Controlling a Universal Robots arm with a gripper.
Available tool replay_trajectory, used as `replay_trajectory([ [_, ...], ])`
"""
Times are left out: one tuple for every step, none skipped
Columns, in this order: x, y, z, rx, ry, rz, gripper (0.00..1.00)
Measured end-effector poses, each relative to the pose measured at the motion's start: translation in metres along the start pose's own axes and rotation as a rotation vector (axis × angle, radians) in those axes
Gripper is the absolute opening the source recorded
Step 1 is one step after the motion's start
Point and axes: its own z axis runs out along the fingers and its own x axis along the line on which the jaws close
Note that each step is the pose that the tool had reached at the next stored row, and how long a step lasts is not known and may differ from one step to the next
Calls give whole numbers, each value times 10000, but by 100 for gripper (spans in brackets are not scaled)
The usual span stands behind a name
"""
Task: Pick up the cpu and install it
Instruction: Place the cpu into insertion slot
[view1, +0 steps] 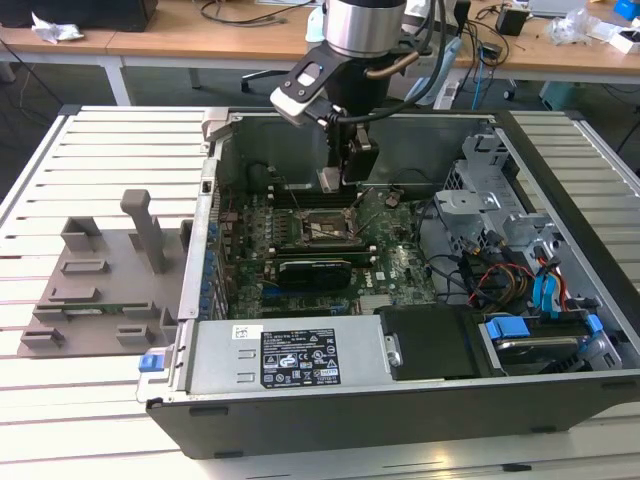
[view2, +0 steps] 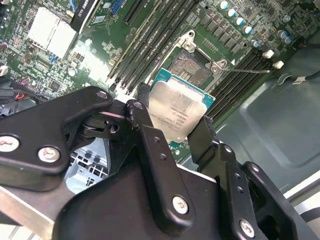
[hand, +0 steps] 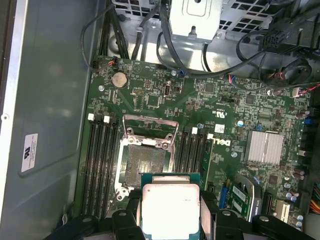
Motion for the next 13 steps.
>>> replay_trajectory([
  [0, 0, 1, -1, 0, 0, 55],
  [0, 0, 2, 0, 0, 0, 55],
  [0, 0, 4, -1, 1, 0, 55],
  [0, 0, 6, -1, 2, 0, 55],
  [0, 0, 9, -2, 2, -1, 55],
  [0, 0, 12, -1, 1, 0, 55],
  [0, 1, 19, -1, 1, 0, 55],
  [0, 1, 22, -1, 1, 0, 55],
  [0, 0, 25, -1, 1, 0, 55],
  [1, 1, 29, -1, 1, 0, 55],
  [1, 1, 33, -1, 1, 0, 55],
  [1, 1, 38, -1, 1, 0, 55],
  [1, 1, 43, -1, 1, 0, 55],
])
